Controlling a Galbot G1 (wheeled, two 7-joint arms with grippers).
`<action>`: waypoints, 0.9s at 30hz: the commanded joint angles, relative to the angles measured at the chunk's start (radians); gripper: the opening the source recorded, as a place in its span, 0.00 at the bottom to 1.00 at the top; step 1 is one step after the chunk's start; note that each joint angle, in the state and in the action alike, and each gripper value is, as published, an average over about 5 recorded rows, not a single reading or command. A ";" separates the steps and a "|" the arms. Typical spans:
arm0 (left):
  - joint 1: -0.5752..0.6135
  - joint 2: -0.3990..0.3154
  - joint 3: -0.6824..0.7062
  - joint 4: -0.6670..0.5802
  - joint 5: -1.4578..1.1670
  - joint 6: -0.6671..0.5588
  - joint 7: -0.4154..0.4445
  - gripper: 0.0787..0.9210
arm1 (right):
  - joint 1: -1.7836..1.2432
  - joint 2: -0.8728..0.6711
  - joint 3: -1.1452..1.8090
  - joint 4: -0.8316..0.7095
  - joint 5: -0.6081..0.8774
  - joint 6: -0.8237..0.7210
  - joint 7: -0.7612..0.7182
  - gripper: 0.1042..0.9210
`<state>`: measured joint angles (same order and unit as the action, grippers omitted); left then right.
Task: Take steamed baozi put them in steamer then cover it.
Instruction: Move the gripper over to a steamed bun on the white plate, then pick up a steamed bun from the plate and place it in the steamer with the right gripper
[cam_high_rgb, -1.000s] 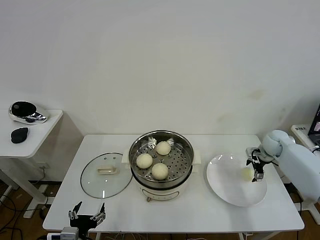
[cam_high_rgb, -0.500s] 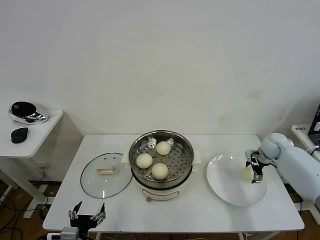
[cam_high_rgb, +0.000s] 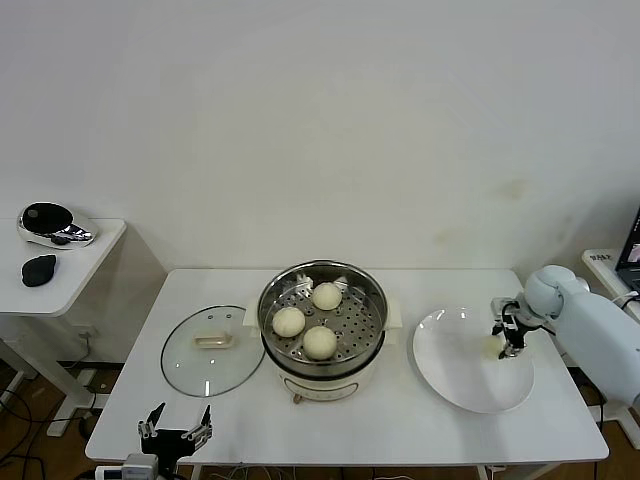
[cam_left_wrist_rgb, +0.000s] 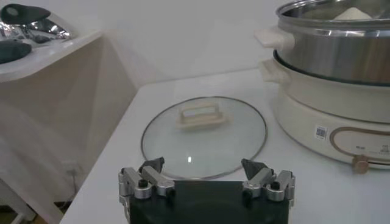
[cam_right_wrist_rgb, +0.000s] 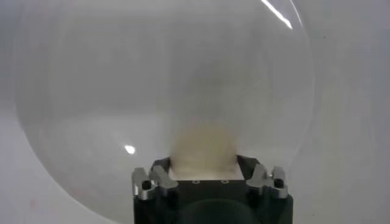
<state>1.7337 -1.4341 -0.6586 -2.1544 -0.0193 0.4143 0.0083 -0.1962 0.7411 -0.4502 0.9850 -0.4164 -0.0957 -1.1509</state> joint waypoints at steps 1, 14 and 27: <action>-0.002 0.000 0.002 0.000 0.000 0.000 -0.001 0.88 | 0.015 -0.023 -0.017 0.034 0.035 -0.032 0.002 0.51; -0.025 0.008 -0.005 -0.023 0.042 0.008 -0.010 0.88 | 0.436 -0.129 -0.404 0.372 0.429 -0.277 -0.034 0.49; -0.029 0.018 0.001 -0.080 0.099 0.002 -0.016 0.88 | 0.984 0.107 -0.857 0.511 0.911 -0.502 -0.005 0.50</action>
<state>1.7062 -1.4187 -0.6591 -2.2112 0.0479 0.4156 -0.0087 0.4638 0.7415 -1.0300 1.3807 0.1897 -0.4475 -1.1664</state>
